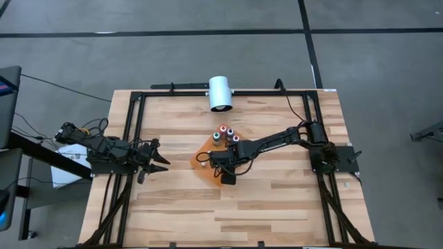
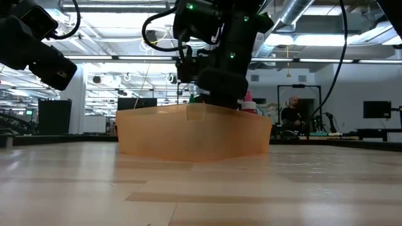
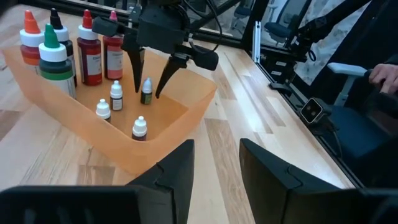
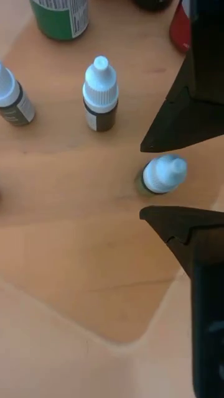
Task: Pick & Place food coloring
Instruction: Return to Home Position
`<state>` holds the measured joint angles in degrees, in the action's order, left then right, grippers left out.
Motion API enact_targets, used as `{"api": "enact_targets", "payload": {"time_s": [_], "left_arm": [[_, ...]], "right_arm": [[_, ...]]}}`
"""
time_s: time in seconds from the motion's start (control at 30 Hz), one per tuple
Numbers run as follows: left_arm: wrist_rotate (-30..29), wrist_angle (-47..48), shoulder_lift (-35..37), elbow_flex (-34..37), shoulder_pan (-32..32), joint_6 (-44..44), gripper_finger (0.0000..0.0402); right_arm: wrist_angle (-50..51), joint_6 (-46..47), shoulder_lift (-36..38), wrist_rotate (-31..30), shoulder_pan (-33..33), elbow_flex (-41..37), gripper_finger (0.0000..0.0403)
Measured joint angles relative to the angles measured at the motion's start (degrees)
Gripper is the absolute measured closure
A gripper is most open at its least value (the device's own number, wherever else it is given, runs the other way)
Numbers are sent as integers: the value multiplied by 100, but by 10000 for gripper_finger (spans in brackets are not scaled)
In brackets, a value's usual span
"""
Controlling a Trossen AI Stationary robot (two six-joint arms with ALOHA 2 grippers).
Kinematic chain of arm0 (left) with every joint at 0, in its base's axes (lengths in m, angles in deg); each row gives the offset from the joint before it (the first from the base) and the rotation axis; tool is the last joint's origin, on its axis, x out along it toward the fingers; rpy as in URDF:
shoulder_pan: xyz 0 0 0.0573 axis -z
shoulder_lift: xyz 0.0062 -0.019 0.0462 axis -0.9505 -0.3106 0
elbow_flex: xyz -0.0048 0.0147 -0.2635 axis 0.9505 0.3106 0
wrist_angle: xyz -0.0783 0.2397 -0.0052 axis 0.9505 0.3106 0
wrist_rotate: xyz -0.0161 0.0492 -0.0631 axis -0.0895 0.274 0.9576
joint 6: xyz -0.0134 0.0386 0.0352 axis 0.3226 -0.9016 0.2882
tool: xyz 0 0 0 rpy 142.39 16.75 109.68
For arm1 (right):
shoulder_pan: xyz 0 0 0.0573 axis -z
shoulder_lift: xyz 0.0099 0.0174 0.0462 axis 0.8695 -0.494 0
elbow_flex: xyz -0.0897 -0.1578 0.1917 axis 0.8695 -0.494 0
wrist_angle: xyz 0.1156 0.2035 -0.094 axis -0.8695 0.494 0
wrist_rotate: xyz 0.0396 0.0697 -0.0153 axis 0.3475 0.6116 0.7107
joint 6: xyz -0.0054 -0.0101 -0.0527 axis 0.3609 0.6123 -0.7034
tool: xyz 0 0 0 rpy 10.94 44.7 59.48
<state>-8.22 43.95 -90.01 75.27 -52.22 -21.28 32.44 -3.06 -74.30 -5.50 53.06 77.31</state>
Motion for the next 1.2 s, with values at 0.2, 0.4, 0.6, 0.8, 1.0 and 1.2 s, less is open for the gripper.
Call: {"api": "enact_targets", "payload": {"time_s": [0.2,0.4,0.6,0.8,1.0,1.2], "left_arm": [[0,1,0,0,0,-1,283],[1,-1,0,2,0,-4,283],[2,-1,0,2,0,-2,283],[22,-11,0,2,0,-1,283],[199,-89,14,11,0,-4,283],[210,-146,87,17,0,-1,283]], "right_arm": [[275,0,0,20,-2,131,263],[686,-67,2,20,35,577,268],[1539,-306,11,13,32,1271,267],[1798,-511,470,-151,63,1620,264],[1729,-514,1197,-131,239,1533,266],[1507,-473,1928,-129,361,975,264]]}}
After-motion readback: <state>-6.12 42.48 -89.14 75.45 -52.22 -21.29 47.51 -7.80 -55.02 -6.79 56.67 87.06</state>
